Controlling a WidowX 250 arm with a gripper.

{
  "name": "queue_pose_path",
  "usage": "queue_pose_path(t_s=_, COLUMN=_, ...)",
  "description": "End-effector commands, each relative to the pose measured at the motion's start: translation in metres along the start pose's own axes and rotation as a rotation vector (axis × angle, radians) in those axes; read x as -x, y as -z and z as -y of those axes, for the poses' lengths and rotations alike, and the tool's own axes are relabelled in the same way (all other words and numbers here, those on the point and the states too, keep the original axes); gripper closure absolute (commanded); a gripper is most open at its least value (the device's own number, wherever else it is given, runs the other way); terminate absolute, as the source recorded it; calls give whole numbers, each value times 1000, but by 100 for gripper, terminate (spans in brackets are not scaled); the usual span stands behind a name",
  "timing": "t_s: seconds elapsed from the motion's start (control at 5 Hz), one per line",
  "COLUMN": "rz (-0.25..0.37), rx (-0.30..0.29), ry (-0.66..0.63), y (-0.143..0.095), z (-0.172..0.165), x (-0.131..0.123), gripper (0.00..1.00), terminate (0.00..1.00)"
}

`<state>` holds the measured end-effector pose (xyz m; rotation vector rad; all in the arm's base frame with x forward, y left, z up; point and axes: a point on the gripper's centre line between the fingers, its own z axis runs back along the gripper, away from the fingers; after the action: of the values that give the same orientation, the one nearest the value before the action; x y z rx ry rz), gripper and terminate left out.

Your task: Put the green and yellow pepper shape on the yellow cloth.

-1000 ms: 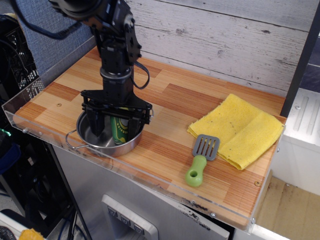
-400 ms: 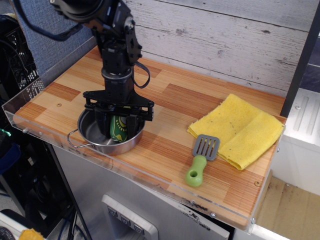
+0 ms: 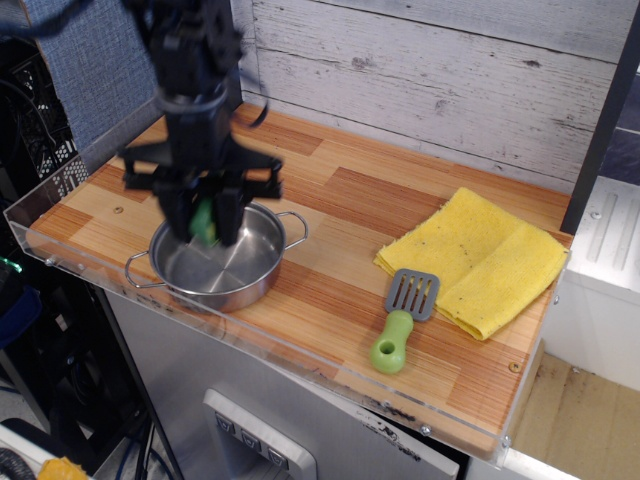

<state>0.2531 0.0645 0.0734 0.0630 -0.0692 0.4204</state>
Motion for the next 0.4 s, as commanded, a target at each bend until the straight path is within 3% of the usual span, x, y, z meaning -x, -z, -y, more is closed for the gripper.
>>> queue_pose_path(t_s=0.0, rz=35, rx=49, ry=204, y=-31, z=86, x=-8, gripper=100, terminate=0)
queue_pose_path(t_s=0.2, rz=5, rx=61, ry=296, y=-23, z=127, x=-15, gripper=100, terminate=0)
